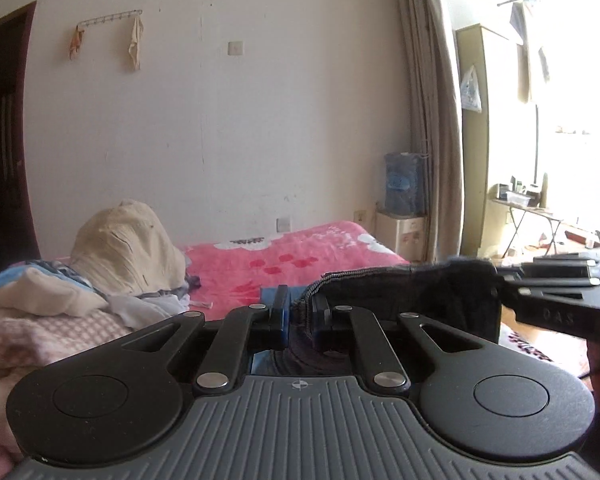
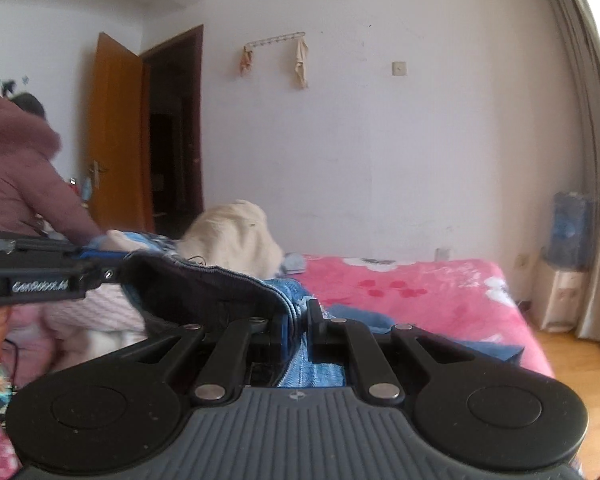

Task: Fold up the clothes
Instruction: 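Lift the jeans by the waistband with both grippers and shake them out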

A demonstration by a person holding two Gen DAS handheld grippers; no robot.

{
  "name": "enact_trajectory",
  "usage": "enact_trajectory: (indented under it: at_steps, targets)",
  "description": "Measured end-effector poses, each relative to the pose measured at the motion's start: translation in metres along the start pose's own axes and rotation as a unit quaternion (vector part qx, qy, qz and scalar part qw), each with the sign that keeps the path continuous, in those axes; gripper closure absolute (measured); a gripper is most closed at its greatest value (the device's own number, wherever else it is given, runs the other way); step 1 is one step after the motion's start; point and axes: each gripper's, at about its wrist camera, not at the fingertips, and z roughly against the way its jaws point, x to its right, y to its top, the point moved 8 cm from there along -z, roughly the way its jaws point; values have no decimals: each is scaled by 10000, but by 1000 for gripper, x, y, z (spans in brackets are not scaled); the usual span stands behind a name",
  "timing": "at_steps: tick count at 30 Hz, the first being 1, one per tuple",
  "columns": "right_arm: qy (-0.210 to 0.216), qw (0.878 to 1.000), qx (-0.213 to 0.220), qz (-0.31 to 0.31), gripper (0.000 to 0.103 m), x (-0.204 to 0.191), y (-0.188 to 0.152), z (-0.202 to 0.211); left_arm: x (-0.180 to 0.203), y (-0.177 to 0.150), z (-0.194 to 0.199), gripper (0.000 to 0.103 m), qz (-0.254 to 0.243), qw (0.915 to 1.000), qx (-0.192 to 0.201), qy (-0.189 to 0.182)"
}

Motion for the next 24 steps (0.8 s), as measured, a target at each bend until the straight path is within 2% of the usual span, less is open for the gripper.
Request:
enact_trajectory:
  at_steps: [7,15,19,24]
  targets:
    - [166,9992,-245,-270,94,-4,-19,24,13,-6,-5,95,-43,9997,-252,-28]
    - [292,9972,-530,-430,94,21,-29,27,24,-13,-18,95,-8,9990,-419,-165]
    - [515,9936,-775,-637,94,38,-31,10,17,-17,-40,94,277,9971,-685,-204]
    - [846,9853,-1234,-828,94,59,-32,-34,-1,-25,-76,94,635,9936,-895,-258]
